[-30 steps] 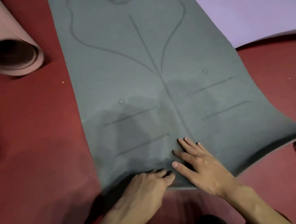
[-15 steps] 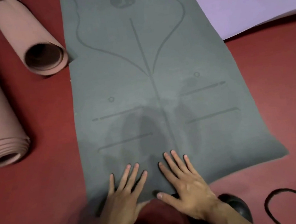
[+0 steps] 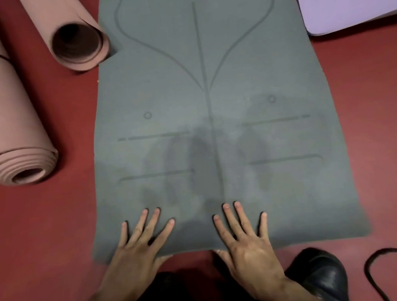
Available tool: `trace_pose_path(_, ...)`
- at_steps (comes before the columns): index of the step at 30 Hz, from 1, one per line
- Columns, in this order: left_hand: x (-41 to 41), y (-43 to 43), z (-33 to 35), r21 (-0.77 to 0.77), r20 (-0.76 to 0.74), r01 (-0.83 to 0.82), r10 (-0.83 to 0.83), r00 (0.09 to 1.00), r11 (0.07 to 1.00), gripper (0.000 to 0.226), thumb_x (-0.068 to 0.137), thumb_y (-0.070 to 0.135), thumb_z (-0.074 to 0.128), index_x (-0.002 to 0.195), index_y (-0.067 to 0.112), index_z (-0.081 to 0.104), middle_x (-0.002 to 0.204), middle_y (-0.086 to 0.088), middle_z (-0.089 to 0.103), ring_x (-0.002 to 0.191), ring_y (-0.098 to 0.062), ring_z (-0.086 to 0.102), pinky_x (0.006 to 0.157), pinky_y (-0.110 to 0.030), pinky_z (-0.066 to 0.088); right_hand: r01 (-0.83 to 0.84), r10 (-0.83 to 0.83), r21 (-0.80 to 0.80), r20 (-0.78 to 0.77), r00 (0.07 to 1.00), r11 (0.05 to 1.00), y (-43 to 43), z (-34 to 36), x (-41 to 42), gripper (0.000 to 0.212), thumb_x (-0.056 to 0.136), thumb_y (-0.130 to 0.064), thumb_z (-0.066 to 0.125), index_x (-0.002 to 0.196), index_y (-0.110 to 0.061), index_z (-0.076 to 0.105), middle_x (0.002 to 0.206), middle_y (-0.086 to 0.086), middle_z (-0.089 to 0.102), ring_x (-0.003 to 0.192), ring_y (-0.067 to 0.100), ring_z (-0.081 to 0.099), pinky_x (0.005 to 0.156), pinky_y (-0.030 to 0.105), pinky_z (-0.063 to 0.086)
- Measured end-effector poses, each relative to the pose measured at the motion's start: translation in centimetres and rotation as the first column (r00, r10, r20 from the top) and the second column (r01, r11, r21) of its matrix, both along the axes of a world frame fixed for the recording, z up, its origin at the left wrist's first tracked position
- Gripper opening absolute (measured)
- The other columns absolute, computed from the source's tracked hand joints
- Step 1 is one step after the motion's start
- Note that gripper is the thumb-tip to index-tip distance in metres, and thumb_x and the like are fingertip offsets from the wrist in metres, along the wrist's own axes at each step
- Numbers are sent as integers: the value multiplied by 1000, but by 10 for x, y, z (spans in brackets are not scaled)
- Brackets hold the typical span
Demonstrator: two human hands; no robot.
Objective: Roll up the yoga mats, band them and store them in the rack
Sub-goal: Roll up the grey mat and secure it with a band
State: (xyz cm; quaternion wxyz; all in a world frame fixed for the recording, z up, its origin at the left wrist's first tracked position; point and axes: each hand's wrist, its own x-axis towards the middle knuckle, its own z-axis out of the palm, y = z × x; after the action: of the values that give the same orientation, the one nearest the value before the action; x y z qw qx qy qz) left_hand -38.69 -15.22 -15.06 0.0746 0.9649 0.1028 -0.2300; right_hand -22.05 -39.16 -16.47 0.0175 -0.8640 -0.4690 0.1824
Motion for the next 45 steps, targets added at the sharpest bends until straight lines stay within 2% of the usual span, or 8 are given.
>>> trace_pose_path(6, 37, -45, 4, 34, 306, -66, 52, 951, 997, 71, 96, 64, 43, 152, 20, 52, 158, -2, 50, 151, -24, 37, 121, -57, 25, 29, -33, 93, 41, 999, 995, -7, 2, 3, 70, 100, -61, 37, 147, -15, 59, 160, 11, 45, 151, 31, 37, 110, 67, 24)
trace_pose_path(14, 43, -46, -3, 142, 433, -107, 36, 901, 984, 71, 96, 58, 46, 154, 17, 50, 163, -8, 41, 155, -31, 29, 124, -64, 16, -98, 58, 244, 167, 984, 965, -9, 15, 33, 68, 107, -60, 34, 148, -10, 57, 159, 8, 47, 154, 29, 33, 120, 68, 25)
trace_pose_path(19, 63, -76, -5, 68, 577, -177, 106, 810, 982, 48, 100, 28, 50, 146, 17, 57, 157, -4, 51, 150, -31, 41, 123, -66, 18, -103, 58, 202, 215, 975, 974, 14, 7, 58, 70, 106, -61, 33, 149, -11, 56, 160, 7, 46, 155, 31, 30, 122, 68, 19)
trace_pose_path(23, 65, -88, -17, 9, 498, -267, 228, 837, 964, 55, 101, 34, 45, 152, 15, 53, 164, -4, 41, 154, -26, 35, 124, -63, 14, -128, 109, 129, 143, 984, 983, 16, -3, 63, 80, 102, -67, 35, 155, -9, 46, 167, 9, 34, 159, 28, 18, 124, 65, 17)
trace_pose_path(31, 96, -49, -23, 68, 460, -52, 15, 888, 996, 62, 102, 39, 44, 160, 16, 39, 169, -7, 30, 159, -26, 20, 126, -61, 15, -62, 43, 156, 121, 992, 986, 18, -4, 73, 82, 103, -66, 31, 156, -5, 44, 169, 11, 28, 160, 26, 14, 124, 64, 17)
trace_pose_path(35, 92, -51, -32, 75, 404, -66, 31, 914, 995, 61, 103, 39, 42, 161, 19, 37, 169, -10, 29, 160, -27, 17, 124, -63, 21, -127, 35, 284, 310, 950, 951, 3, 5, 51, 57, 104, -43, 54, 149, -9, 55, 163, 8, 42, 155, 34, 30, 120, 72, 19)
trace_pose_path(38, 97, -50, -33, 71, 411, -125, 85, 908, 990, 61, 104, 39, 40, 161, 18, 37, 169, -12, 28, 159, -29, 19, 124, -62, 20, -186, 84, 254, 365, 927, 949, -25, 1, 29, 58, 94, -18, 62, 151, -11, 52, 165, 9, 38, 155, 38, 29, 121, 73, 12)
trace_pose_path(45, 92, -50, -30, -1, 529, -50, 43, 848, 999, 56, 105, 33, 48, 158, 14, 43, 167, -8, 34, 158, -23, 25, 125, -56, 25, -152, 116, 164, 213, 970, 975, -31, -9, 40, 54, 105, -48, 40, 150, -22, 56, 163, 1, 43, 156, 27, 29, 125, 62, 17)
